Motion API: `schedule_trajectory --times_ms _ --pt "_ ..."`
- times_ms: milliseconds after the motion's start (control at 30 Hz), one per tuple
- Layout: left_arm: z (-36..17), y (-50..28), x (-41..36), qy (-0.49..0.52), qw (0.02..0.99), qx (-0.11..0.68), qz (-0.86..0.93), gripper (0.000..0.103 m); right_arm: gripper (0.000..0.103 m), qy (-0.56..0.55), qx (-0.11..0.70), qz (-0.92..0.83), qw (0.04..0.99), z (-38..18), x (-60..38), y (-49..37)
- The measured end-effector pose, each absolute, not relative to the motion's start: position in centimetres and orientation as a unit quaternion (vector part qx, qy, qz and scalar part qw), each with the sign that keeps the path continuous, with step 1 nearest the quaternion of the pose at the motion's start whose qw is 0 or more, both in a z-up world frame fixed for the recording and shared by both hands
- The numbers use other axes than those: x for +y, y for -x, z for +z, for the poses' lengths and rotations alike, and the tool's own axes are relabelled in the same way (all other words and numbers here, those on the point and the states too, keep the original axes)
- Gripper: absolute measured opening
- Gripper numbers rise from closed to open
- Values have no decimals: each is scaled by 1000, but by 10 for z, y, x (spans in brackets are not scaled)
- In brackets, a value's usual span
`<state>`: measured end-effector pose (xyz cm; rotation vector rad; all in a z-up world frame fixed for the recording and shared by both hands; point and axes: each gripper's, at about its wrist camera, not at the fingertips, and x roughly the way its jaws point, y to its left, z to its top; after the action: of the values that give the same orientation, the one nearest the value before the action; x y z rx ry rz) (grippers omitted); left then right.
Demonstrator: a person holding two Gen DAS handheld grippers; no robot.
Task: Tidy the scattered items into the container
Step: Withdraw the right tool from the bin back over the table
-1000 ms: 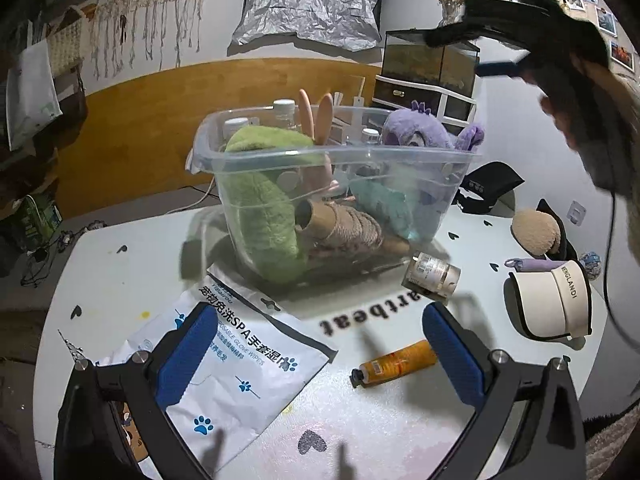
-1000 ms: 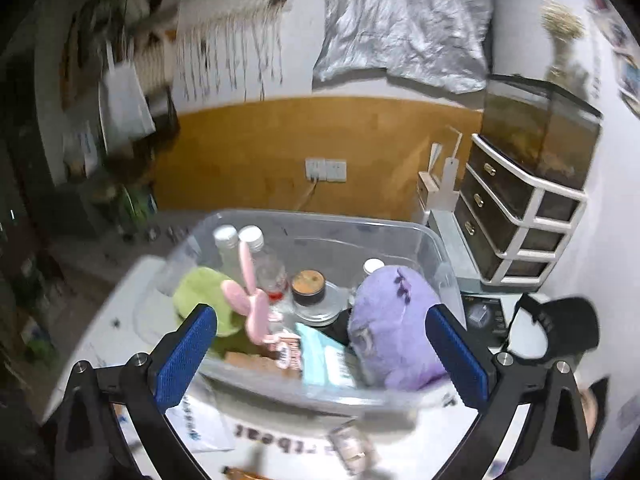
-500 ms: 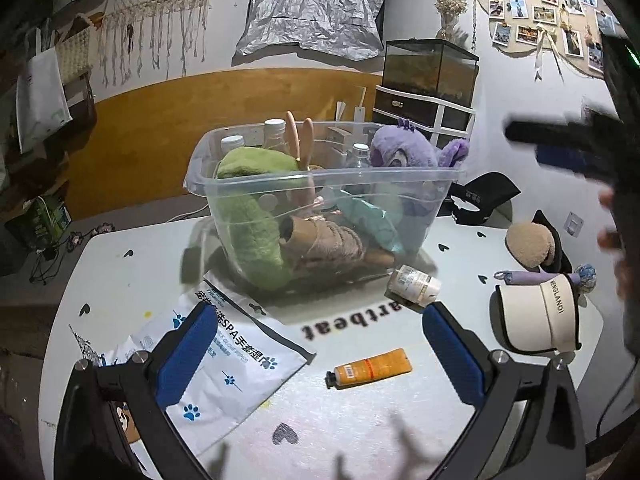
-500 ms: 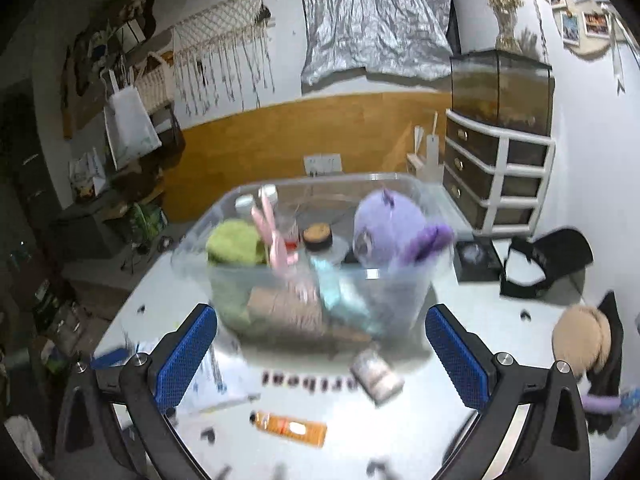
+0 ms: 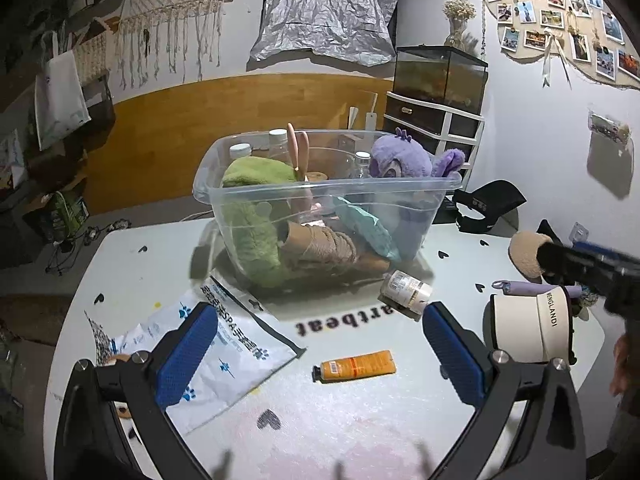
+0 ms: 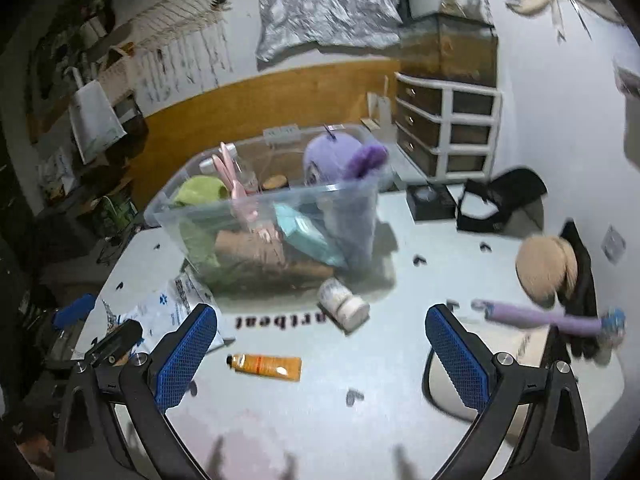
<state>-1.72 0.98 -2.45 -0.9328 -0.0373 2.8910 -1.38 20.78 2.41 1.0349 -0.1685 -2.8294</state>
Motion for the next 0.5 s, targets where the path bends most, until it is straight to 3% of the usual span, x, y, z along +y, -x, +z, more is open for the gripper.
schedule_trajectory --times_ms 167,500 --pt "-26 2 21 300 -3 -8 954 103 103 -322 -59 -943 57 19 209 -6" --pt "-26 -16 30 322 2 -26 946 103 103 -316 -70 -943 81 19 227 -18"
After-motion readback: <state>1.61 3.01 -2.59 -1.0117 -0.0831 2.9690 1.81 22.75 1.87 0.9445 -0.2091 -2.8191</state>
